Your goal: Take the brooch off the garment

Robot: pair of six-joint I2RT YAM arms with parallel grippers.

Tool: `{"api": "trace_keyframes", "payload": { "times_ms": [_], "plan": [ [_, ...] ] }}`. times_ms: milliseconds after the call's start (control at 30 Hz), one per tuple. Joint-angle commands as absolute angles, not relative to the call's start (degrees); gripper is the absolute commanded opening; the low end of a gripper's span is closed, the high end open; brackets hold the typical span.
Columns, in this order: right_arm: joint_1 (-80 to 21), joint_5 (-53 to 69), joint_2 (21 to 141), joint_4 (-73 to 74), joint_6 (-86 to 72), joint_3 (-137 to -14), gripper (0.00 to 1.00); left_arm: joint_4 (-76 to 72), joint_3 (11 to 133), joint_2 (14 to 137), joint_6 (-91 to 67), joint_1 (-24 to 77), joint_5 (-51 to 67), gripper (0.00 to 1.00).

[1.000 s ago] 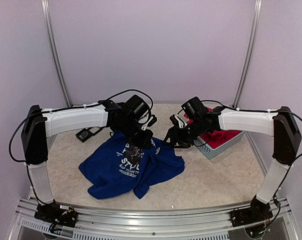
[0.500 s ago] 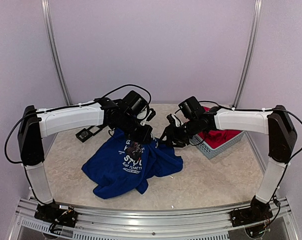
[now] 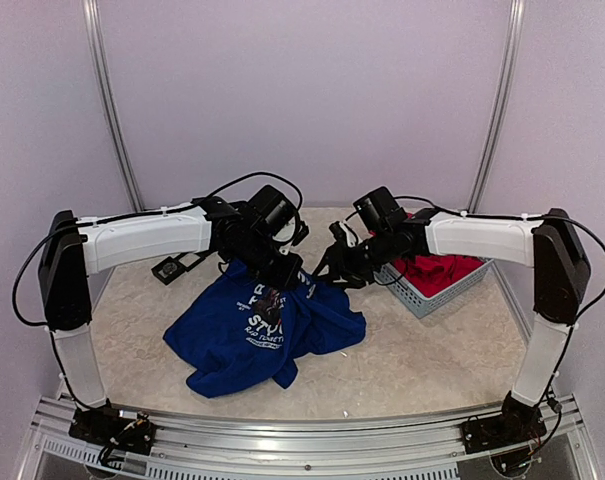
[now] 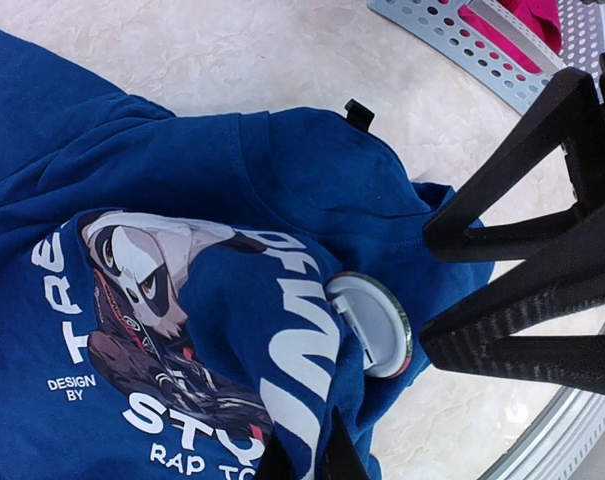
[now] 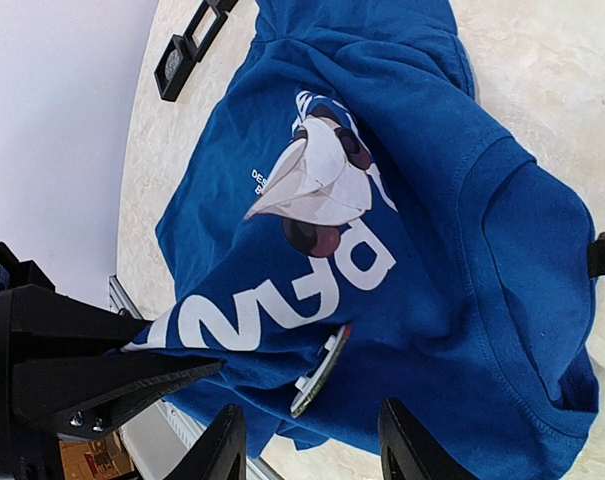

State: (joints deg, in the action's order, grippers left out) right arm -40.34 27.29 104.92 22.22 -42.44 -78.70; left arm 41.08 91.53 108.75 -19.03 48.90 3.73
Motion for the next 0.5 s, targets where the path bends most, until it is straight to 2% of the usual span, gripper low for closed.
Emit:
{"api": "trace_keyframes", "payload": {
  "times_ms": [0,300,433,467],
  "plan": [
    [-41.5,28.6,107.9,22.8,-42.0,-80.6,0.44,41.7,92.5,109.2,-18.7,49.2,2.9,0.00],
    [-41.9,29.1,110.3,24.4,-41.0,-82.6,0.26,41.4,92.6,109.3,-18.5,49.3,3.3,0.00],
    [-41.9,29.7,111.8,24.6,-41.1,-83.5,0.15,41.3,92.7,109.4,-18.5,49.3,3.3,0.00],
    [-41.9,29.7,112.0,24.8,-41.1,-83.6,0.09,41.3,92.6,109.4,-18.5,49.3,3.2,0.00]
  ]
}}
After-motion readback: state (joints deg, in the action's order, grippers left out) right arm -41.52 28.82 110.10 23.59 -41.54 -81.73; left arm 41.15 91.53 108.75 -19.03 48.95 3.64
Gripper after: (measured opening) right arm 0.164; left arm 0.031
